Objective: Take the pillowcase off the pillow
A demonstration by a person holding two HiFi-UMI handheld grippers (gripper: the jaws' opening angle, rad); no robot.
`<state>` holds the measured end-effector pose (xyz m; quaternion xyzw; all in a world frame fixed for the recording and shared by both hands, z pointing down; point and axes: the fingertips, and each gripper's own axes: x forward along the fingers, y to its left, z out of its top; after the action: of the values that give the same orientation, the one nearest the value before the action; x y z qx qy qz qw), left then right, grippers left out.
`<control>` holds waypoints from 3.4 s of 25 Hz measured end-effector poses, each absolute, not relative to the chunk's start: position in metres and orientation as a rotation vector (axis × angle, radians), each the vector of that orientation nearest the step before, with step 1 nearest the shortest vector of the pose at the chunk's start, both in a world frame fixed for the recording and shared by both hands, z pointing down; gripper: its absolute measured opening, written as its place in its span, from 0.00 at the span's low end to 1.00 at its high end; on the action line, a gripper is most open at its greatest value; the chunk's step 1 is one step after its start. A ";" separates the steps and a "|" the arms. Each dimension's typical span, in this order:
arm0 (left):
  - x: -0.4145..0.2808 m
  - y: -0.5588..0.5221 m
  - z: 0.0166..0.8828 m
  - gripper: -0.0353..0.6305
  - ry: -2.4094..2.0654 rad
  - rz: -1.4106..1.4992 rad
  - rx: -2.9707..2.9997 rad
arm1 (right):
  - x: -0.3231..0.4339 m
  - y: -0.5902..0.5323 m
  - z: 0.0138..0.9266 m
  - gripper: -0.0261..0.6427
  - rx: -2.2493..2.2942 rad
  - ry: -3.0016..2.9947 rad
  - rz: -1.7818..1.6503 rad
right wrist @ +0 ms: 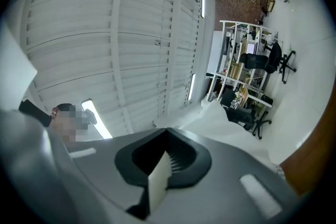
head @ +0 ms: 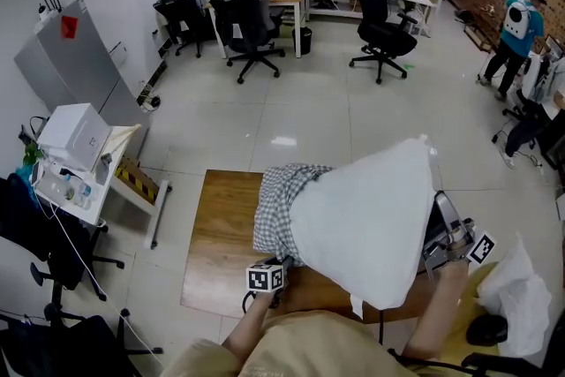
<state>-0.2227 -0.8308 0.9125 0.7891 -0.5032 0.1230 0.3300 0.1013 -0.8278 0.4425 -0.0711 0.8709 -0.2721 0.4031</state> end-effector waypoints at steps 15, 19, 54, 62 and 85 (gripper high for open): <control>-0.393 -0.865 0.927 0.08 -1.652 0.098 1.698 | 0.136 -0.821 0.453 0.04 -0.154 1.981 -0.748; -0.391 -0.884 0.928 0.08 -1.604 0.203 1.754 | 0.129 -0.821 0.459 0.04 -0.132 1.996 -0.767; -0.202 -1.062 0.764 0.33 -0.762 0.363 2.325 | 0.107 -0.803 0.478 0.04 -0.437 2.253 -0.702; -0.227 -1.097 0.808 0.08 -1.131 0.681 2.267 | 0.092 -0.803 0.464 0.04 -0.341 2.237 -0.688; -0.248 -1.012 0.751 0.79 -0.961 0.464 2.388 | 0.204 -0.866 0.601 0.39 -1.466 2.370 -0.630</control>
<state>-0.2484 -1.0120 0.7512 0.8816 -0.3547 0.1715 0.2598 0.2044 -0.8661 0.6011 -0.5079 0.8212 -0.2182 0.1417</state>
